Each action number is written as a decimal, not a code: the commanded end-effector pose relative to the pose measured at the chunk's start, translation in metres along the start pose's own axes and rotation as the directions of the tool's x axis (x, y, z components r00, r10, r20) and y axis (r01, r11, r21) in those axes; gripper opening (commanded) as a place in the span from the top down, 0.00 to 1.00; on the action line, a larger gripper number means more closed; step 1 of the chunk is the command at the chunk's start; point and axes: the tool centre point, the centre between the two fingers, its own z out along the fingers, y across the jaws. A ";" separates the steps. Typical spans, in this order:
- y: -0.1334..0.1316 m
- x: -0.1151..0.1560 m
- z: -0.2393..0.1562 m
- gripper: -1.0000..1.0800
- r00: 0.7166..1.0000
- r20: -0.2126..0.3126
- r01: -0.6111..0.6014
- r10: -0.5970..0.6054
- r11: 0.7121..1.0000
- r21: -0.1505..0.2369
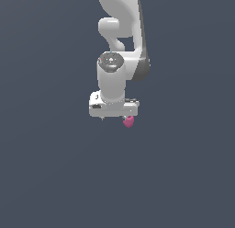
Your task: Pick up the object and move it to a goal position.
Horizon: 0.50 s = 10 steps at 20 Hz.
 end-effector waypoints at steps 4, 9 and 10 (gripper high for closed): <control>0.000 0.000 0.000 0.04 1.000 0.000 0.007 -0.007 1.000 0.000; -0.007 -0.004 0.005 0.04 0.999 -0.003 0.054 -0.054 0.999 -0.002; -0.010 -0.005 0.006 0.04 0.998 -0.004 0.069 -0.069 0.998 -0.002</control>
